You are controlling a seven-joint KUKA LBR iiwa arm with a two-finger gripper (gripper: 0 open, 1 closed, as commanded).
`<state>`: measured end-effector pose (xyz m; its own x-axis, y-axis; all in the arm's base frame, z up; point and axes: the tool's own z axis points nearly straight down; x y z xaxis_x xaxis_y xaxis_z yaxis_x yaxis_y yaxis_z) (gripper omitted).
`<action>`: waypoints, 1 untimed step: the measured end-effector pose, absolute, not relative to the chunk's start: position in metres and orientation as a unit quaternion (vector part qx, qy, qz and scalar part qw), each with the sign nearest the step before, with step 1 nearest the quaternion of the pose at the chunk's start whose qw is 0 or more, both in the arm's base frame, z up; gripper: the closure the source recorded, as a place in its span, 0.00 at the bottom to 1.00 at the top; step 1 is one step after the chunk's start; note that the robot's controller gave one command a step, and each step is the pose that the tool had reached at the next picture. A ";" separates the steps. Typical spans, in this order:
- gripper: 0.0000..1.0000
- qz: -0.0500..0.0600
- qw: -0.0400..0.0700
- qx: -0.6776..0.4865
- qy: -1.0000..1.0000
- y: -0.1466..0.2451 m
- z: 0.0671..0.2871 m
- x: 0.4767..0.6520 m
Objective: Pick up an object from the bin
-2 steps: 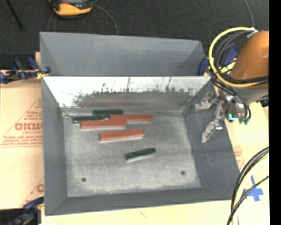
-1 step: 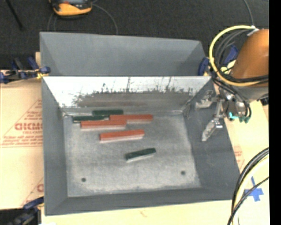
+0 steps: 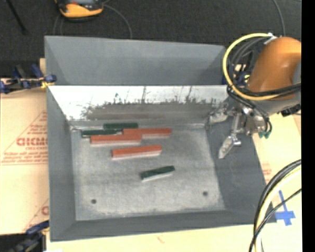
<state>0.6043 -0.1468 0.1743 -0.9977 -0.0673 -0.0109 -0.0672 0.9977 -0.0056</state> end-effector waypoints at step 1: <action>0.00 -0.001 0.004 -0.116 0.993 -0.119 0.106 0.585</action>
Offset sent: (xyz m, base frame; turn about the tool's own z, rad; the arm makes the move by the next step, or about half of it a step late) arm 0.0316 0.0822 -0.1043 0.0282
